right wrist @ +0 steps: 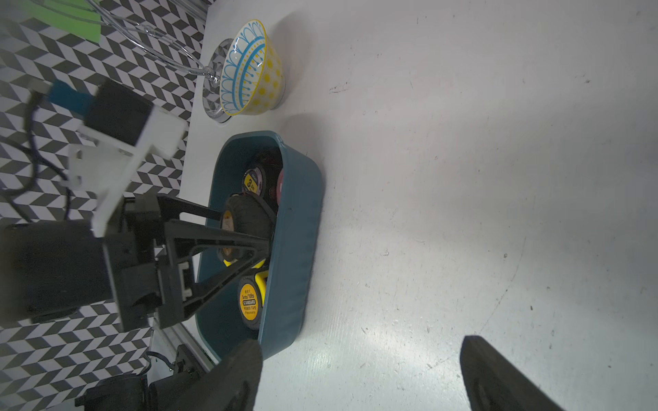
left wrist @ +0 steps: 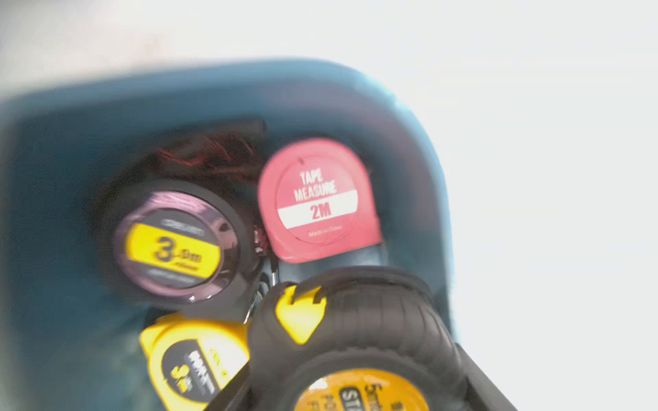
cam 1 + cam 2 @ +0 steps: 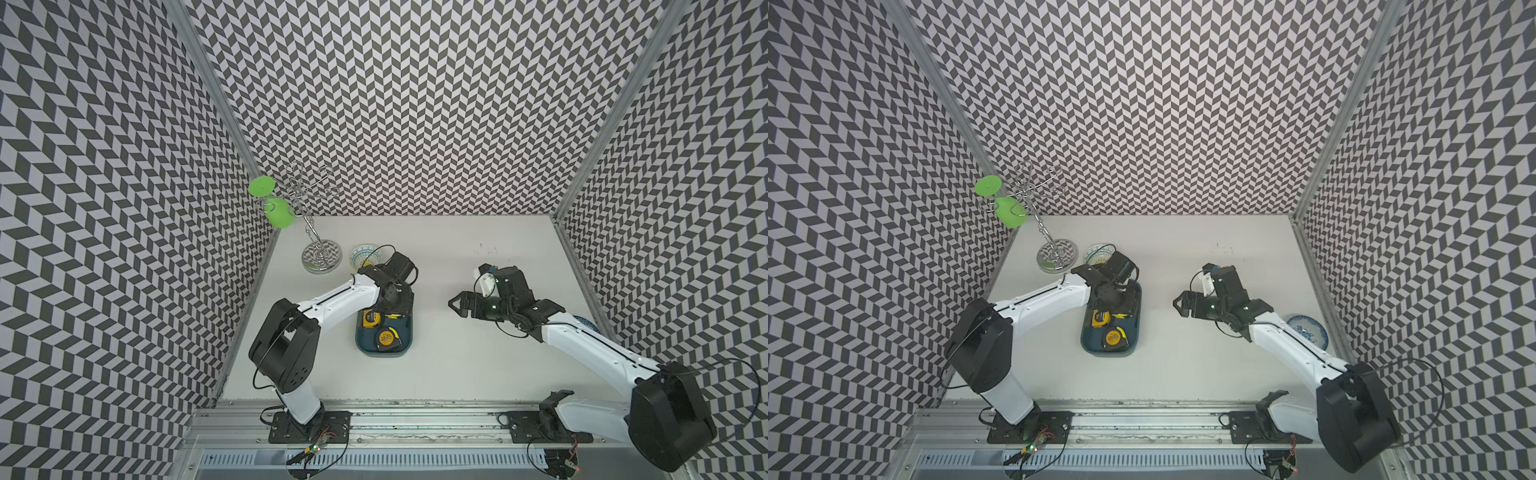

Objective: Take the tape measure out of the storage box
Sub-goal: Pick up the tape measure from the storage box, then place the tape measure at the center of the board.

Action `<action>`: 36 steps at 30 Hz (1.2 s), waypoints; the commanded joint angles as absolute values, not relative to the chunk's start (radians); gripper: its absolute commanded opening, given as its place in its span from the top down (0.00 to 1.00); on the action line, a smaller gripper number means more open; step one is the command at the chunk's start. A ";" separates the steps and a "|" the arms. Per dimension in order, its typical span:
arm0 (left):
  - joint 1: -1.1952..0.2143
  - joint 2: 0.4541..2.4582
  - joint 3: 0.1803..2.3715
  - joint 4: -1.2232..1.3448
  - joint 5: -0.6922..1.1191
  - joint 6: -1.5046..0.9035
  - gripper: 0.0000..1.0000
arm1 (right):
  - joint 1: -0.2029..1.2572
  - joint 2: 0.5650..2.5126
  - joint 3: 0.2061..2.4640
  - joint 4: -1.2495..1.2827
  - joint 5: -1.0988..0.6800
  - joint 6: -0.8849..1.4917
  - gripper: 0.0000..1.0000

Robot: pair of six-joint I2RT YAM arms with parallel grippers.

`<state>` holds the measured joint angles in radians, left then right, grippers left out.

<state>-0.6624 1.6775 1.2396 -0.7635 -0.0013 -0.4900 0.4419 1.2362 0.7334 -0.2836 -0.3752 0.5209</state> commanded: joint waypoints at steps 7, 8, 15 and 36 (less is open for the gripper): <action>-0.681 1.531 1.310 -0.815 -0.007 -0.584 0.97 | 0.439 1.231 0.742 -0.209 -0.433 0.510 0.09; -0.680 1.516 1.319 -0.818 -0.008 -0.602 0.98 | 0.439 1.220 0.740 -0.199 -0.439 0.512 0.09; -0.683 1.417 1.326 -0.773 0.004 -0.762 1.00 | 0.455 1.119 0.689 -0.086 -0.459 0.532 0.09; -0.765 1.402 1.141 -0.299 0.113 -1.234 1.00 | 0.734 1.087 0.601 0.235 -0.211 0.630 0.14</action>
<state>-0.7521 1.3949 1.1156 -0.4042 0.1024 -1.1793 0.7197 1.0676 0.6022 0.1379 -0.2718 0.6231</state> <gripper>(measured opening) 0.723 0.867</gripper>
